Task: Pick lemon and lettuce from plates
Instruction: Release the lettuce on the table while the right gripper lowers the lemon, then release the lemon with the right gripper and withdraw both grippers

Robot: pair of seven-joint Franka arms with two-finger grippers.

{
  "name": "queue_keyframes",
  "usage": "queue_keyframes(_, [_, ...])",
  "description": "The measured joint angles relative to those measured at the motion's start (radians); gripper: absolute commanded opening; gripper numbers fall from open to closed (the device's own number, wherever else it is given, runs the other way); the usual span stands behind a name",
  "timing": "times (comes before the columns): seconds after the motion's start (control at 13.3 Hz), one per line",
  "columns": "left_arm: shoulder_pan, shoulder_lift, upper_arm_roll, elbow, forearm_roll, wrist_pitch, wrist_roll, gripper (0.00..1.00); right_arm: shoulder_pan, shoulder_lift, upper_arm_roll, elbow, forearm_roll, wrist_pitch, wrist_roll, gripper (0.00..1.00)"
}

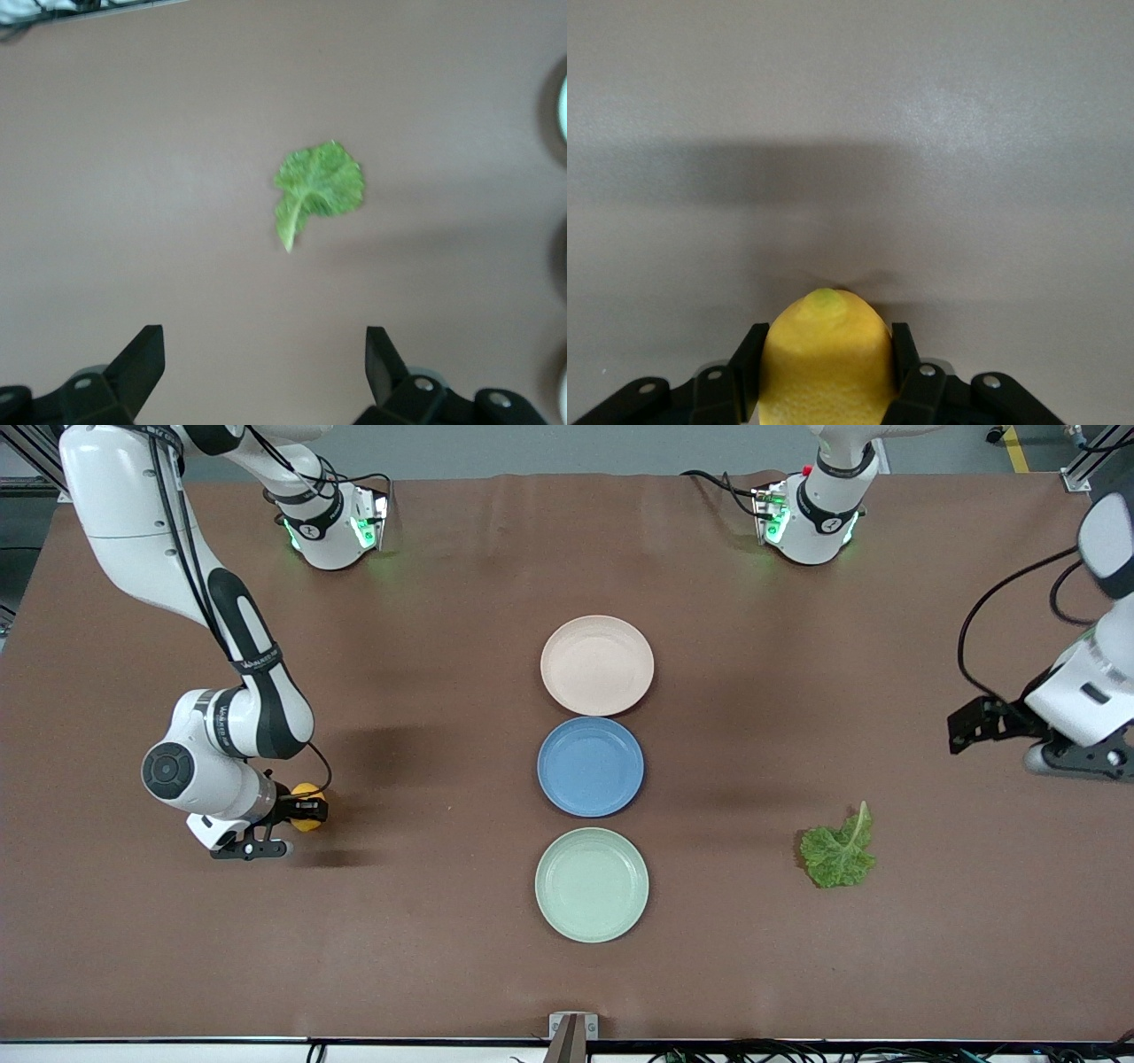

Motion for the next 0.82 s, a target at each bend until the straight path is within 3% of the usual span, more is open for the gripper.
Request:
queue_keyframes(0.3, [-0.006,-0.061,-0.028,0.029,-0.035,-0.109,-0.087,1.00,0.000,0.002,0.000,0.056,0.001,-0.058,0.000,1.00])
queue_keyframes(0.82, [-0.037,-0.177,-0.040,-0.012,-0.071,-0.226,-0.168,1.00,-0.018,-0.109,-0.049,0.352,-0.101,-0.603,-0.003,1.00])
